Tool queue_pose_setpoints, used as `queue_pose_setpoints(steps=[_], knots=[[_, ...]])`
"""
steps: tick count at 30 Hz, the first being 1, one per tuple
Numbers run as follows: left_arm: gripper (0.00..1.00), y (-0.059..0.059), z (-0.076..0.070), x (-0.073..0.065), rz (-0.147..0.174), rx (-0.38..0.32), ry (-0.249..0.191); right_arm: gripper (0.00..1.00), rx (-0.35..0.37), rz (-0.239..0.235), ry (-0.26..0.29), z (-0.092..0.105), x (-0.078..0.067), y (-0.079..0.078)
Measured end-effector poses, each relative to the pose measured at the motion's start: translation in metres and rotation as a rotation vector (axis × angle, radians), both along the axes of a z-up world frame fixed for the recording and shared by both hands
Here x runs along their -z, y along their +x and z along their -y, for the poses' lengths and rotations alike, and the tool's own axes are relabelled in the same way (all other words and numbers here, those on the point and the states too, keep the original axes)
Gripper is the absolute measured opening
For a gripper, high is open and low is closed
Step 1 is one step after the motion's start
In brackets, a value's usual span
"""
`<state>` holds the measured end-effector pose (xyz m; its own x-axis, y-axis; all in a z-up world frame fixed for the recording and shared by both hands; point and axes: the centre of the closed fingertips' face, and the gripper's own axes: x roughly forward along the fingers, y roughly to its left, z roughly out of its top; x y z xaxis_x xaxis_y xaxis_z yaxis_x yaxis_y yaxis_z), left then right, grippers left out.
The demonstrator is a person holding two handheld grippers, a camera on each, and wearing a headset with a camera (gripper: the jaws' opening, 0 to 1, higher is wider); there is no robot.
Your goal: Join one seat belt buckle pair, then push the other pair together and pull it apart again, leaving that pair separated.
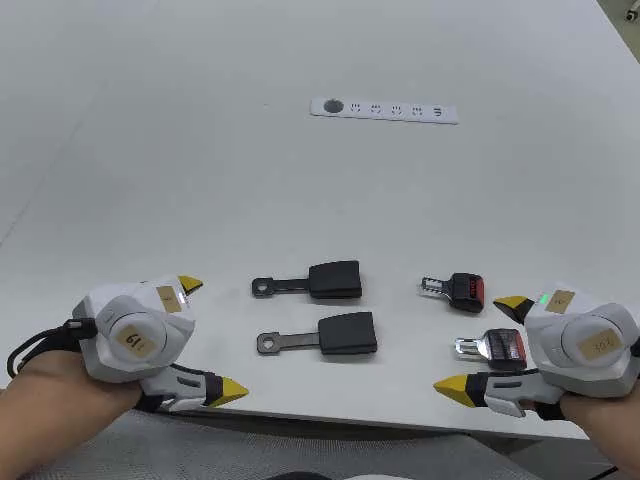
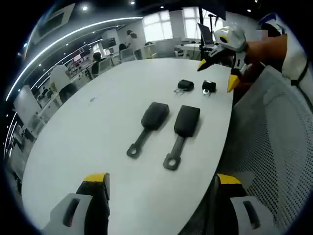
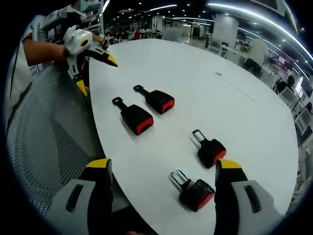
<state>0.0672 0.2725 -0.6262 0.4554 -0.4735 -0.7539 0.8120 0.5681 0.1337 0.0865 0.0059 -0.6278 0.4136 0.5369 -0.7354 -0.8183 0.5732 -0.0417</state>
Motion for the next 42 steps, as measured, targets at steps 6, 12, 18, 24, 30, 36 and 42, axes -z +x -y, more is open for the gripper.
queue_pose_setpoints(steps=[6,12,18,24,30,36,42], knots=[[0.89,-0.0004,-0.0012,0.0028,-0.001,0.008,0.010,0.81,-0.002,-0.002,-0.002,-0.0001,-0.0003,-0.0027],[0.89,0.0005,-0.0028,0.0050,-0.001,0.011,0.011,0.80,-0.007,-0.004,-0.009,0.0010,0.0016,-0.0032],[0.89,0.0000,-0.0016,0.0044,0.001,0.014,0.012,0.81,-0.011,0.000,-0.016,0.0010,0.0019,-0.0024],[0.89,0.0001,-0.0012,0.0036,0.001,0.012,0.010,0.80,-0.025,0.007,-0.029,-0.0004,0.0015,-0.0007],[0.89,0.0004,-0.0015,0.0025,0.003,0.009,0.013,0.78,-0.035,0.011,-0.040,-0.0008,0.0032,0.0019],[0.89,0.0007,-0.0033,0.0035,0.005,0.009,0.021,0.77,-0.033,0.008,-0.041,-0.0004,0.0058,0.0007],[0.89,0.0002,-0.0038,0.0052,0.002,0.016,0.026,0.76,-0.036,0.002,-0.046,-0.0007,0.0081,-0.0014]])
